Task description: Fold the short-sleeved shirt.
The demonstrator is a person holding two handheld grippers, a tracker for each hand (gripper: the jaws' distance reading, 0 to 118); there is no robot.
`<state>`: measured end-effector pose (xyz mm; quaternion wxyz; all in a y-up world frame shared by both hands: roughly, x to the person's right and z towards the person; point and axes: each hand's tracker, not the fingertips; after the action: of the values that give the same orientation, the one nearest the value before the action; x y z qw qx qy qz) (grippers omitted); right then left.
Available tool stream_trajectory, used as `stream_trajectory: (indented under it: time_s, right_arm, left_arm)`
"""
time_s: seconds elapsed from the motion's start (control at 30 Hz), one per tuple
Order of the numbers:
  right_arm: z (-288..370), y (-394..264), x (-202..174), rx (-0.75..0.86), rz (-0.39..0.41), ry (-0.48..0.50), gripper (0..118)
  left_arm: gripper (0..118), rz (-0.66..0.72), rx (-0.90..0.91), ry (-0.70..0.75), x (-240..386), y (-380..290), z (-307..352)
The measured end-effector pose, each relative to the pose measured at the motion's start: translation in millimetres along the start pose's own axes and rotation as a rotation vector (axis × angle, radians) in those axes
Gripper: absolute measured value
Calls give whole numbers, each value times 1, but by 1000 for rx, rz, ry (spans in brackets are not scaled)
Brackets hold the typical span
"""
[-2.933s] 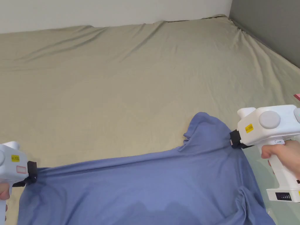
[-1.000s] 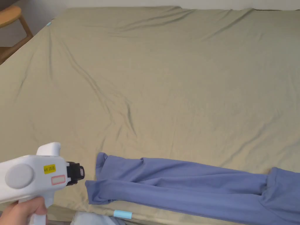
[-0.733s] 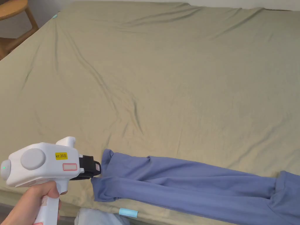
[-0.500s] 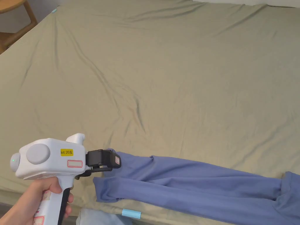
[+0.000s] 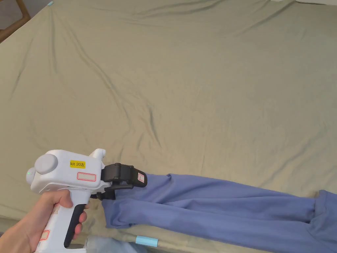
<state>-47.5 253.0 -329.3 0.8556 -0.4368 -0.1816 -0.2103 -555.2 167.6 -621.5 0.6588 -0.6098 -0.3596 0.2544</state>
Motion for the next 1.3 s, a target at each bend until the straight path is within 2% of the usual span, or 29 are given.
stream_trajectory:
  time_s: [0.03, 0.07, 0.1, 0.13, 0.17, 0.23, 0.3, 0.37, 0.47, 0.6, 0.77, 0.87, 0.93, 1.1, 1.3]
  right_arm:
    - [-1, -1, -2, -2, 3, 2, 0]
    - [-1, -2, -3, -3, 5, 5, 0]
    - [-3, -2, -4, -6, 8, 9, 0]
    - [-1, -3, -11, -10, 16, 16, 0]
    - [-2, -3, -12, -11, 18, 17, 0]
    - [1, -3, -15, -7, 22, 17, 0]
    - [6, -3, -15, 7, 26, 40, 0]
    - [7, -1, -15, 14, 27, 43, 0]
    - [7, 1, -11, 30, 18, 57, 0]
    - [8, 2, -10, 41, 24, 64, 0]
    - [11, 1, -6, 59, 4, 86, 0]
    - [11, -1, -4, 63, -2, 94, 0]
    - [9, -3, 0, 60, -5, 100, 0]
    - [15, -7, 3, 69, -19, 120, 0]
    - [22, -17, 13, 83, -30, 156, 0]
  left_arm:
    - [79, -1, -9, -38, 10, -13, -10]
    - [79, -4, -36, -24, 17, -23, -22]
    - [52, 1, -46, 64, -21, 26, 5]
    - [30, -45, -60, 166, -21, 23, -6]
    - [17, -32, -48, 132, -18, 19, -12]
    - [11, 3, -10, 110, -15, 22, 2]
    - [9, -84, 12, 197, -1, 15, 7]
    - [8, -50, 51, 278, -13, 25, 23]
    - [8, 47, 86, 261, -18, 29, 49]
    - [8, 43, 144, 344, -40, 48, 86]
    - [7, 49, 196, 527, -21, 45, 121]
    - [7, 15, 186, 568, 3, 47, 124]
    - [7, -55, 186, 661, 31, 44, 114]
    - [7, -218, 180, 781, 120, 21, 82]
    - [7, -421, 98, 770, 200, -4, 11]
